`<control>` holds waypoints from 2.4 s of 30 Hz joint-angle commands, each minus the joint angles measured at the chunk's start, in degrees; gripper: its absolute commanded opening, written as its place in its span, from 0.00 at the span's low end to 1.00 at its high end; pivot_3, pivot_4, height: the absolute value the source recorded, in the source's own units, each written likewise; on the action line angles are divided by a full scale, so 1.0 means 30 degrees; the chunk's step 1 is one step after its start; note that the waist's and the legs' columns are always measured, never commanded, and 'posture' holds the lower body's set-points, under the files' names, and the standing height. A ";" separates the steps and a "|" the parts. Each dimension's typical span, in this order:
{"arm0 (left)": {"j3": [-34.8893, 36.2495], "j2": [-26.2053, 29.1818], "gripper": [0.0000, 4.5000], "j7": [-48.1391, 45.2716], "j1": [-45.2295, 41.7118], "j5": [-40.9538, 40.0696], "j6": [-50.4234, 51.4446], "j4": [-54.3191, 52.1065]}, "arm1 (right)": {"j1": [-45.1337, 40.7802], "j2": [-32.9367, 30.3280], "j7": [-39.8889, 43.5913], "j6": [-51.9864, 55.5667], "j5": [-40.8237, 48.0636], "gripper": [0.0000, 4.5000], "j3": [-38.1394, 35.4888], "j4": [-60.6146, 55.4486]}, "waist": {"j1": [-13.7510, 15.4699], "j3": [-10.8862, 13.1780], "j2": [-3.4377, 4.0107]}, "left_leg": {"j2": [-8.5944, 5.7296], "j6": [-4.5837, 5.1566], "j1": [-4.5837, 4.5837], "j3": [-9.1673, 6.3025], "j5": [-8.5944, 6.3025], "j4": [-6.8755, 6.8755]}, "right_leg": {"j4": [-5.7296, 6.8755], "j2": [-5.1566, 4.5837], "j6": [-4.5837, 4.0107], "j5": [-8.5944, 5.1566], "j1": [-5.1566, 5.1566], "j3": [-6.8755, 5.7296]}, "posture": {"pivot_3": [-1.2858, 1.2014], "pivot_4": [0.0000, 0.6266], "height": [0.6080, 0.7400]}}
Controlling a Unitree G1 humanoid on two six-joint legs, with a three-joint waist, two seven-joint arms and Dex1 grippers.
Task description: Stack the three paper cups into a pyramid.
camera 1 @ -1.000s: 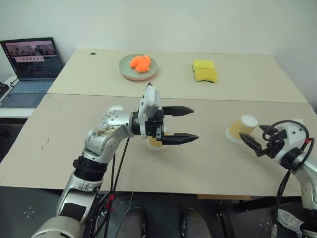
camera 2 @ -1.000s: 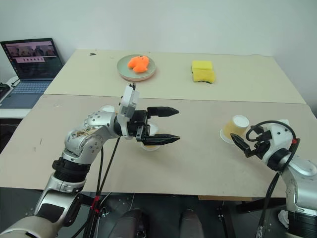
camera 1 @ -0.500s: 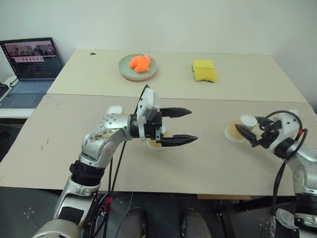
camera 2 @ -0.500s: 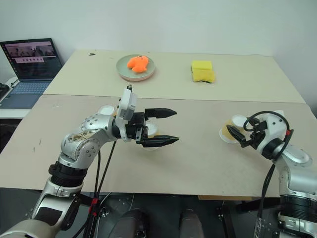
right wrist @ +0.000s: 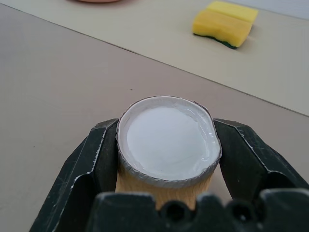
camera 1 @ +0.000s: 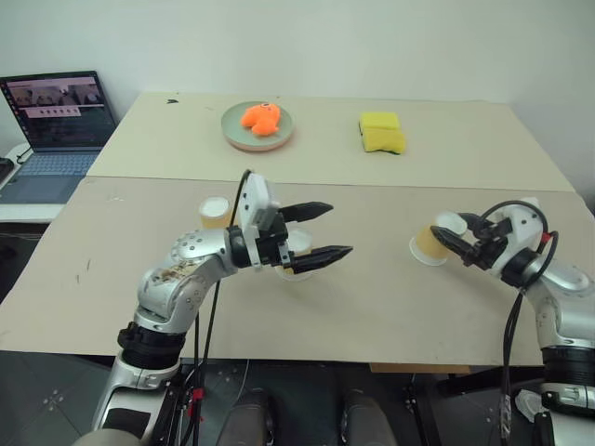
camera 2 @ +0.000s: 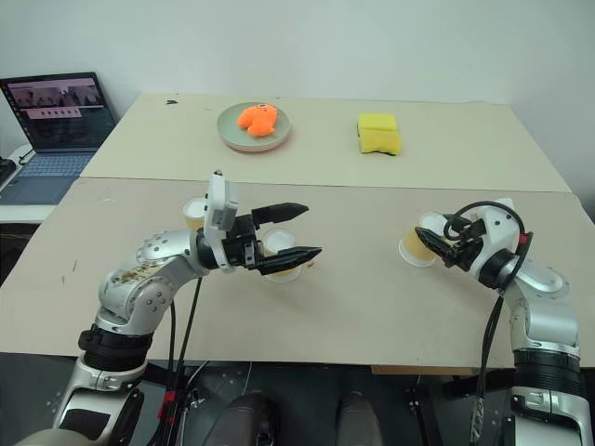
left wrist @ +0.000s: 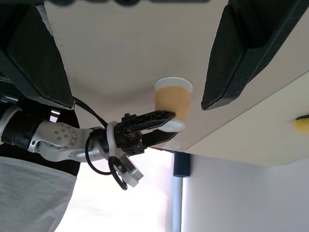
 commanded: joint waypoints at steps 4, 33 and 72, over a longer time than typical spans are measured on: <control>0.2233 0.1223 1.00 0.1103 0.0693 -0.1593 0.1080 -0.2209 | -0.2221 -0.0276 0.1937 0.2767 0.2726 0.60 0.0476 -0.2846 | -0.0182 0.0003 0.0004 | 0.0010 -0.0013 -0.0001 -0.0005 0.0007 -0.0006 | 0.0003 0.0003 -0.0001 -0.0001 -0.0011 -0.0003 | 0.52 0.24 0.49; 0.6526 0.3358 1.00 0.7559 0.6563 -0.6223 0.3014 -0.8645 | -0.6827 0.3139 0.8910 -0.0362 -0.0126 0.60 0.7780 0.1691 | -0.0337 0.0043 -0.0066 | 0.0006 -0.0101 0.0013 -0.0036 0.0056 -0.0005 | 0.0001 -0.0001 -0.0011 0.0004 0.0007 -0.0032 | 0.52 0.24 0.49; 0.6400 0.4979 1.00 0.5846 0.8497 -0.5794 0.1892 -0.6788 | -0.6875 0.0564 1.0016 0.3710 0.1522 0.99 0.6313 0.0153 | -0.0262 0.0069 -0.0042 | 0.0005 -0.0107 -0.0019 -0.0038 0.0054 -0.0009 | 0.0015 -0.0014 -0.0035 -0.0003 -0.0026 -0.0051 | 0.52 0.24 0.49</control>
